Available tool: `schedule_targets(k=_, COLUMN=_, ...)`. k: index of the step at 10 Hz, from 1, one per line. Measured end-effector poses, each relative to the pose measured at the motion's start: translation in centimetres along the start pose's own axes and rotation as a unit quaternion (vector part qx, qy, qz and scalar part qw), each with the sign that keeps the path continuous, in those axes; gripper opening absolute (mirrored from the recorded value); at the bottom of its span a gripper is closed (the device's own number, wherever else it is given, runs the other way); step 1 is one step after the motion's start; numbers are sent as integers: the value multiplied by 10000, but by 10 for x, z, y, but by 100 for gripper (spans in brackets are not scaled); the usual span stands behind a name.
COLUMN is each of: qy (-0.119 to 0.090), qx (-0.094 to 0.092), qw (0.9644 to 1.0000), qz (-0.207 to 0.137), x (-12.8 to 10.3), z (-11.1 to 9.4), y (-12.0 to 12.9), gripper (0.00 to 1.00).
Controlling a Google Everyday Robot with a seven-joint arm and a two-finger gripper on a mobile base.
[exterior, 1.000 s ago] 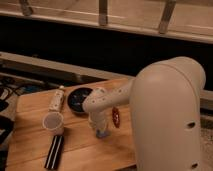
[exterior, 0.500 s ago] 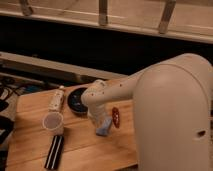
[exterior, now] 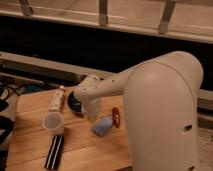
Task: Place the white sponge in the ceramic bowl
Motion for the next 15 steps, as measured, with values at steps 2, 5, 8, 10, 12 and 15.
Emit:
schedule_targets(k=2, qy=0, qx=23, qw=10000, qz=19, x=2, z=0, y=-5, gripper=41)
schedule_targets(k=5, qy=-375, qx=21, qw=9993, qz=-45, x=-11, z=-28, y=-4, gripper=54)
schedule_targets(k=8, qy=-532, qx=56, qw=9985, qz=153, x=-19, z=-73, y=-8, gripper=31)
schedule_targets(k=10, qy=-512, qx=52, qw=9983, qz=277, x=-22, z=-80, y=-9, gripper=37)
schedule_targets(k=12, qy=-416, qx=41, qw=9983, qz=412, x=-23, z=-69, y=-13, gripper=54)
schedule_targets(k=15, qy=-135, qx=-39, qw=9974, qz=703, x=-26, z=-17, y=-15, gripper=79)
